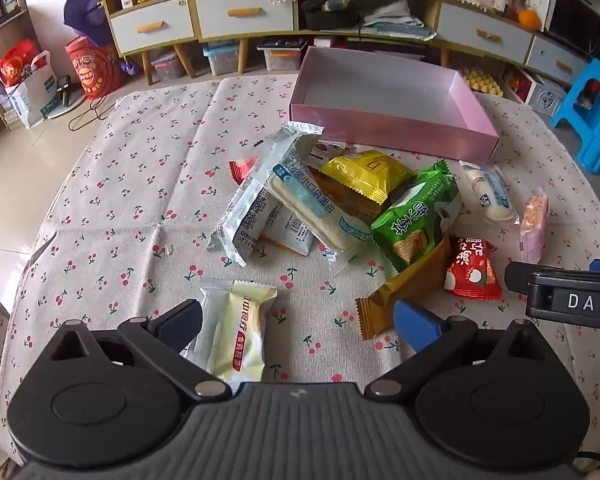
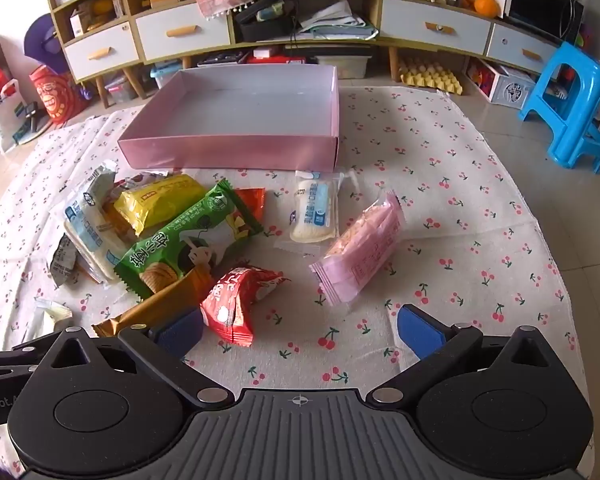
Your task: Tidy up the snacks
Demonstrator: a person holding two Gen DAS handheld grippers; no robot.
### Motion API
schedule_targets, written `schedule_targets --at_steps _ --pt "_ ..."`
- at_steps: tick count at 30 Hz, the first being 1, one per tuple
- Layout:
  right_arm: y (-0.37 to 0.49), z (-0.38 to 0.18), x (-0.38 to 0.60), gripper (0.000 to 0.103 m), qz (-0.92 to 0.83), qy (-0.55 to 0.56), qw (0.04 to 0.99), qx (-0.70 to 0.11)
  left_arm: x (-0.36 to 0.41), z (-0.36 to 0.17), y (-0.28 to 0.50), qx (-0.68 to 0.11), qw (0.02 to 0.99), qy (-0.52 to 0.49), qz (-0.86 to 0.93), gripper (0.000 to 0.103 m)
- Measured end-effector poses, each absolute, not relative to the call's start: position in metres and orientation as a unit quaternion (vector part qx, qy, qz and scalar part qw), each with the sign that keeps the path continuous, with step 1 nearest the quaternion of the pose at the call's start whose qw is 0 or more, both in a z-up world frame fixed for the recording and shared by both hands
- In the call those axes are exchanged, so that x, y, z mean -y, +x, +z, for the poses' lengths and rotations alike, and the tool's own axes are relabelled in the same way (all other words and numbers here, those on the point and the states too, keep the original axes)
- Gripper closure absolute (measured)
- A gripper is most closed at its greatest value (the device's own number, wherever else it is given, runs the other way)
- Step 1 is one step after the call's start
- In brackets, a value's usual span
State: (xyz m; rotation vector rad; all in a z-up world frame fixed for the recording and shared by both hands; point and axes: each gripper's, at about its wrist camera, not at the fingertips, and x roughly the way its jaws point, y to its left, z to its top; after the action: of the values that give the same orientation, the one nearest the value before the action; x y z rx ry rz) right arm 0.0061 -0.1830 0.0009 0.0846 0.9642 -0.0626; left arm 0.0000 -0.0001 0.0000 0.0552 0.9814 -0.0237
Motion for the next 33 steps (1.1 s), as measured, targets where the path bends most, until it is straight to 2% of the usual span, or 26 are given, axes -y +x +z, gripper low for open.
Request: schedule_targets --at_steps 33 --pt "0.0036 -0.0006 0.1793 0.000 -0.017 0.050 0.880 -0.472 -0.0033 -0.0036 -0.0026 -0.481 0.876 0.029 -0.011 0.001"
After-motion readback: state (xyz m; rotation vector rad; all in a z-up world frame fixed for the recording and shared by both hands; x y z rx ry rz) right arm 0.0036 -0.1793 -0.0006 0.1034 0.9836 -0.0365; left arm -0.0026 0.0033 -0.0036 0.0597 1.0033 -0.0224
